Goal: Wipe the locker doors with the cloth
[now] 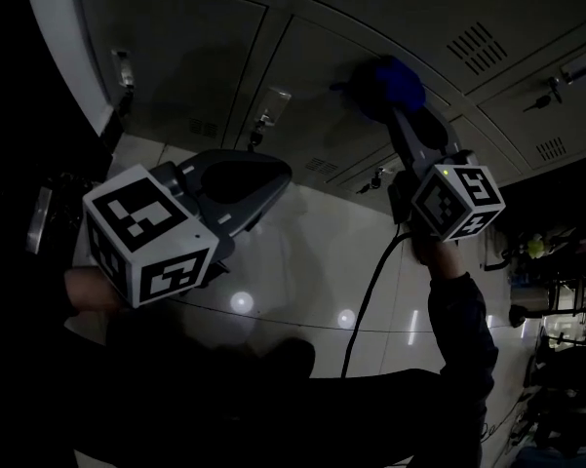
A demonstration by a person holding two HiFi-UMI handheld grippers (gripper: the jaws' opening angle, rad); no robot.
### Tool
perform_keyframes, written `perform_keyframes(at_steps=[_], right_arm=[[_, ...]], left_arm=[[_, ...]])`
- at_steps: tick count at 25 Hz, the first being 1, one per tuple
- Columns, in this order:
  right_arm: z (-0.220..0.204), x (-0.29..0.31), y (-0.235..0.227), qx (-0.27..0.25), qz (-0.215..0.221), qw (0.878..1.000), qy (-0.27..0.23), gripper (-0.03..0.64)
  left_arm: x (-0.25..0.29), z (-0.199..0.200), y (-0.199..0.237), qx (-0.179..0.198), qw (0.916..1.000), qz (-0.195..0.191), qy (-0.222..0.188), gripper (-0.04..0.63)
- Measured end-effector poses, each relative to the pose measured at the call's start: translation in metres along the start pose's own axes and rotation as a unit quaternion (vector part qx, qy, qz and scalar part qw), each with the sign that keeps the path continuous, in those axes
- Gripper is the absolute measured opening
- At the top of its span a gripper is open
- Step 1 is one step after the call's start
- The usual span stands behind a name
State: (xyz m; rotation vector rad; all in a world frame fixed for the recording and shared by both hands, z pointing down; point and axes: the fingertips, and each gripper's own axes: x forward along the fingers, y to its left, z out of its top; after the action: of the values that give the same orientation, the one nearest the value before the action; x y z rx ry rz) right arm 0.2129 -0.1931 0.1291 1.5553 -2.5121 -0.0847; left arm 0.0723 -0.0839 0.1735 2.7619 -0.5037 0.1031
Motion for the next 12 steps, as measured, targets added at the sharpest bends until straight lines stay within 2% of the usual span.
perform_keyframes(at_steps=[12], right_arm=[[-0.019,-0.052,-0.061,0.014,-0.064,0.998,0.014,0.115]], left_arm=[[0.018,-0.008,-0.007,0.01,0.9998,-0.008,0.015,-0.003]])
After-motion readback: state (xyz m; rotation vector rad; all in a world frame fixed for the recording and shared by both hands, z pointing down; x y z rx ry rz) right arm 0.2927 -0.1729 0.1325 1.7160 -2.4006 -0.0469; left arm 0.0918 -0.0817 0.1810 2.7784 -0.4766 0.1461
